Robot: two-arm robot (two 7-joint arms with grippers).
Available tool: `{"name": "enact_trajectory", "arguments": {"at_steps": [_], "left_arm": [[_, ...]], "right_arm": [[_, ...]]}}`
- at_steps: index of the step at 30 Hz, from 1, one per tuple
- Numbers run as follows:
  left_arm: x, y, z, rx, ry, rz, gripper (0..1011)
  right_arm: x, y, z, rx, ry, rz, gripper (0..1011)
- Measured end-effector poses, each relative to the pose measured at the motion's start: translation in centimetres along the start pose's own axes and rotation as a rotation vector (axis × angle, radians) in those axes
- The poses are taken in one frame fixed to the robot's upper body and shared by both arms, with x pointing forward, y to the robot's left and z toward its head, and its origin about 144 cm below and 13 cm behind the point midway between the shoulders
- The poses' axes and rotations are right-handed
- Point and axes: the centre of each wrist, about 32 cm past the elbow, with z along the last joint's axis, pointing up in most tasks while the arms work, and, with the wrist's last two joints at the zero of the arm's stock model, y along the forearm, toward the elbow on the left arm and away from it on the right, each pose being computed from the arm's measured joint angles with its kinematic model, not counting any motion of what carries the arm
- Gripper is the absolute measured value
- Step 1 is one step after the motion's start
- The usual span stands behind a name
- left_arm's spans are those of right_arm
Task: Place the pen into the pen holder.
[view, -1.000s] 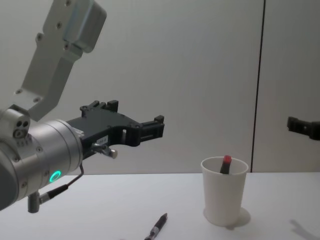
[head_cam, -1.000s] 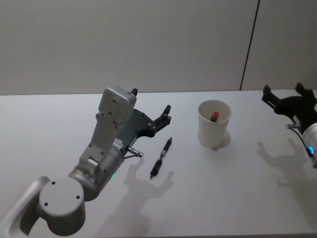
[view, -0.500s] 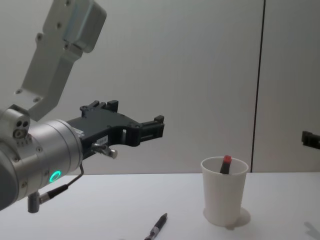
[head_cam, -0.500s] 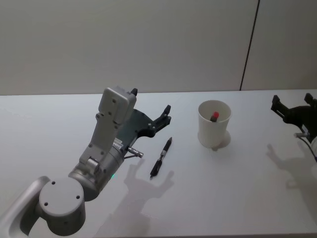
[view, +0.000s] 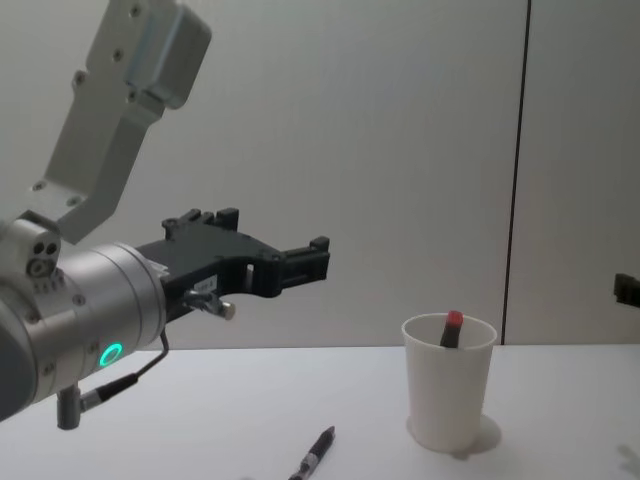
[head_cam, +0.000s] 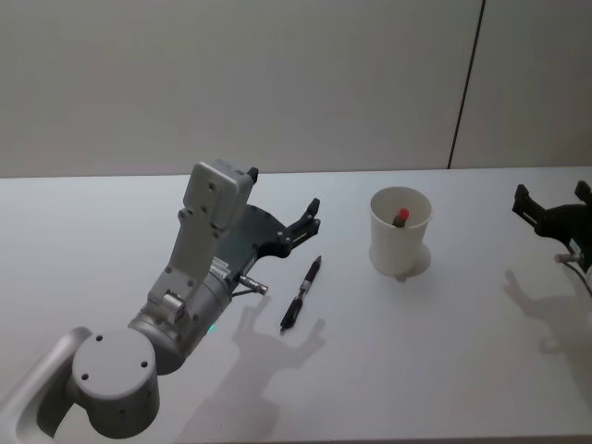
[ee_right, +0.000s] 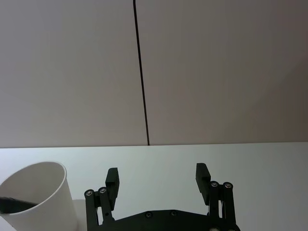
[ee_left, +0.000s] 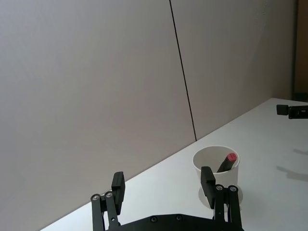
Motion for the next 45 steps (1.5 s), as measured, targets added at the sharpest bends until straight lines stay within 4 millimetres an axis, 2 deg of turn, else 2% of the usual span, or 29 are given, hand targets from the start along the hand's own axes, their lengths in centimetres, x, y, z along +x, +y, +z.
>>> {"name": "enact_trajectory", "arguments": {"at_steps": [13, 28, 45], "left_arm": [[1.0, -0.7, -0.2, 0.08, 0.086, -0.034, 1004], [2.7, -3.1, -0.8, 0.262, 0.181, -0.111, 1004], [3.2, -4.1, -1.3, 0.433, 0.169, -0.148, 1004]], "right_arm": [[0.1, -0.1, -0.1, -0.004, -0.002, -0.004, 1001], [0.2, -0.1, -0.2, -0.006, -0.003, -0.006, 1001], [0.2, -0.1, -0.2, -0.006, -0.003, -0.006, 1001]]}}
